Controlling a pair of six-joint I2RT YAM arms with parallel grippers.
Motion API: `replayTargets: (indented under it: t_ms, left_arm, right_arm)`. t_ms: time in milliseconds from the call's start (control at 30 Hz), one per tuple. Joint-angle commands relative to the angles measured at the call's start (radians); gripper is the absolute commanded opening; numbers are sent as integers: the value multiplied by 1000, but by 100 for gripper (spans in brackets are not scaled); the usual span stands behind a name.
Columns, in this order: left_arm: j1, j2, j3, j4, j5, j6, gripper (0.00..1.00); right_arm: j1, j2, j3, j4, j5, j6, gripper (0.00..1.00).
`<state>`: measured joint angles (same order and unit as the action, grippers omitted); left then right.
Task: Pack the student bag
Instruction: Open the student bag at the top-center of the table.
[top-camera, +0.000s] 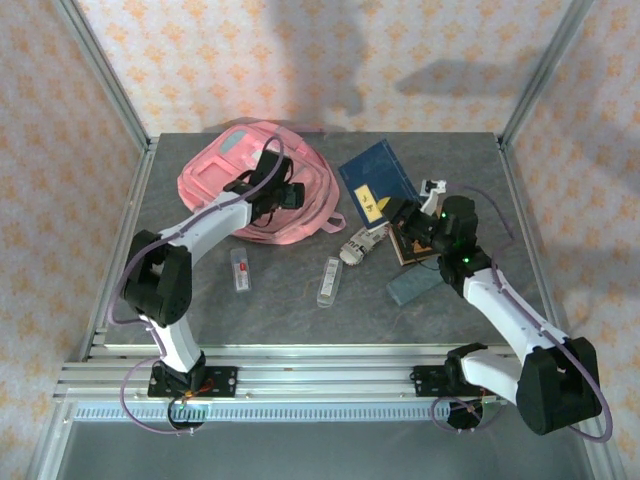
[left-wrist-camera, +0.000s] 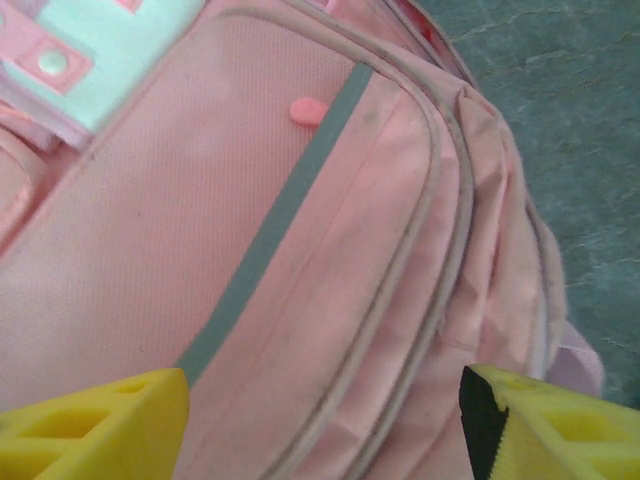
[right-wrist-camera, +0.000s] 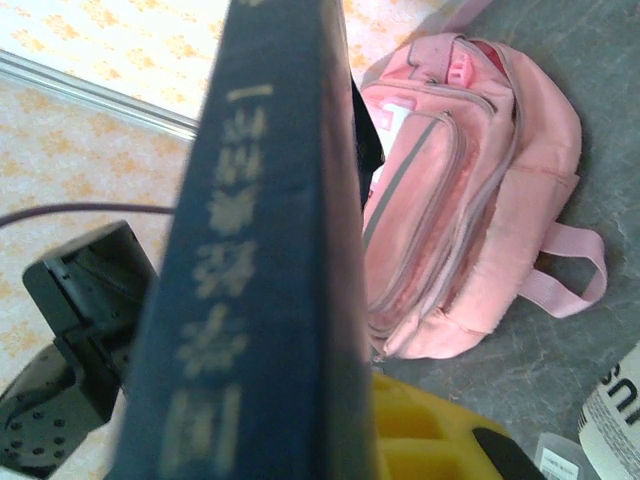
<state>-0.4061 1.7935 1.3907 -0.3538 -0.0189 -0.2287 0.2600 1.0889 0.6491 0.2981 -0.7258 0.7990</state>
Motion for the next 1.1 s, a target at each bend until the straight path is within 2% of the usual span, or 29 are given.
replayTargets:
  t_ms: [0,200,400,567,667,733,800,867,900,967,1000,1033,1067]
  left_arm:
    - [-26,69,66,-79,-106,111,76]
    - [-53,181,129,-99,-187,157,79]
    - [-60,236,134,-73,-286,161,77]
    - [-71,277,136,-40,-377,186,67]
    - [-71,309,145,-30,-399,201,56]
    - [-72,330,155,-34,-402,202,58]
    - [-73,347,159,-29,-413,204,68]
    - [-73,362,157,-21,-422,208,69]
    - [-73,368,159,-19,-427,210,59]
    - [-73,378,161,-16,-434,216,20]
    - [-73,380,166,-20,-435,215,6]
    - [-73,378,172,-26,-429,217,0]
    - [-73,372,183,-37,-420,214,0]
  right_arm:
    - [-4,-19,-8,44,-17,-21,0]
    - [-5,-9,-20,64,-30,-9,0]
    - [-4,-7,-31,82,-41,3,0]
    - [-4,-4,-37,96,-45,13,0]
    - [-4,-6,-47,111,-48,23,0]
    - [-4,-5,-52,117,-49,29,0]
    - [-4,-8,-61,125,-51,35,0]
    - [-3,-7,-64,130,-51,37,0]
    - [-4,-8,-65,129,-51,38,0]
    - [-4,-8,-66,131,-51,37,0]
    - [-3,-8,-68,130,-51,37,0]
    - [-4,-7,-67,126,-50,36,0]
    - [-5,-8,-68,119,-48,32,0]
